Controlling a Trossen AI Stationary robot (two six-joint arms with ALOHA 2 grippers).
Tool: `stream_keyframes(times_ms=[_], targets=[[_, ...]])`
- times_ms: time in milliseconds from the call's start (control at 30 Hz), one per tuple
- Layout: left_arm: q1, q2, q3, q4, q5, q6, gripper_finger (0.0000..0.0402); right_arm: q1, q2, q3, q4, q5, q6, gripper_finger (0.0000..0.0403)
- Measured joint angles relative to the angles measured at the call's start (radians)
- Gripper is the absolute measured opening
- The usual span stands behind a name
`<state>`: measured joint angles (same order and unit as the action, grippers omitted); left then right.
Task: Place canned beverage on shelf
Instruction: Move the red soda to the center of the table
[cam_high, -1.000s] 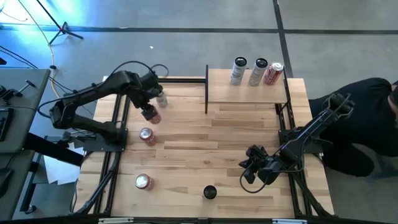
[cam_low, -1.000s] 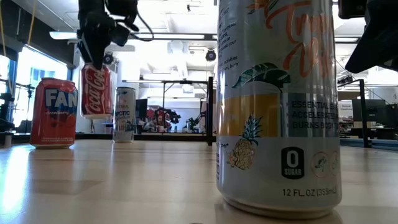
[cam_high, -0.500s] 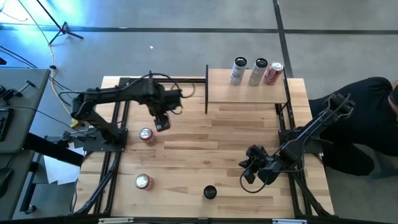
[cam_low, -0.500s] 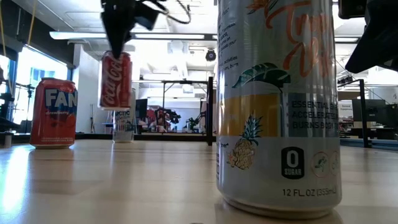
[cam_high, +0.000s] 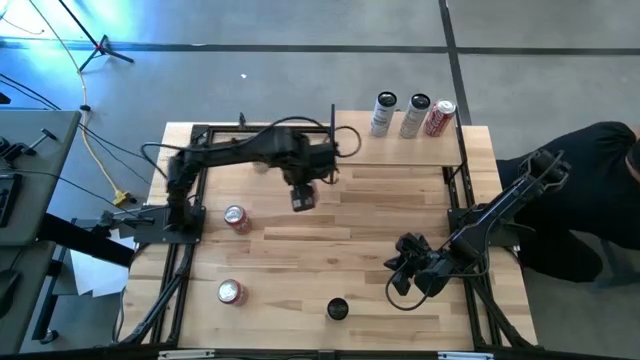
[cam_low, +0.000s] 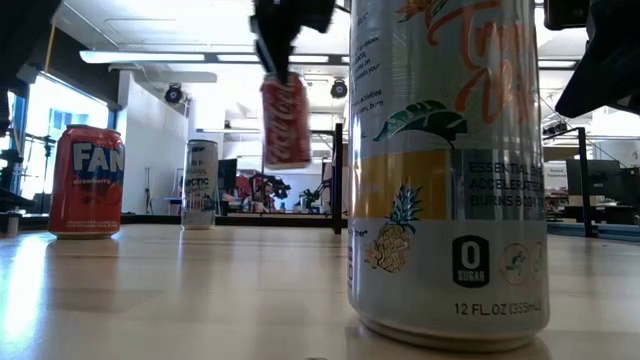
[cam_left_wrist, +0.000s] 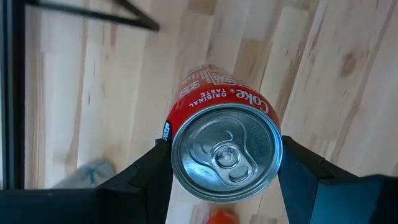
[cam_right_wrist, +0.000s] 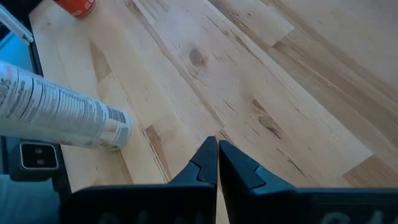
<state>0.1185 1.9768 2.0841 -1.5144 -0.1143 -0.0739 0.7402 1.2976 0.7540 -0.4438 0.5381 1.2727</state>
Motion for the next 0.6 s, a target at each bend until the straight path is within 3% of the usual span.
stream_keyframes(times_ms=[167, 300, 600], targets=[[-0.002, 0.136, 0.18, -0.065, 0.008, 0.019, 0.0194, 0.025, 0.0, 0.0, 0.0, -0.047, -0.133, 0.0], [-0.002, 0.198, 0.271, -0.052, 0.014, 0.053, 0.0195, 0.039, 0.0, 0.0, 0.001, -0.088, -0.151, 0.0], [-0.002, 0.229, 0.265, 0.019, 0.058, 0.189, 0.0195, 0.04, 0.0, 0.0, 0.001, -0.14, -0.152, 0.0]])
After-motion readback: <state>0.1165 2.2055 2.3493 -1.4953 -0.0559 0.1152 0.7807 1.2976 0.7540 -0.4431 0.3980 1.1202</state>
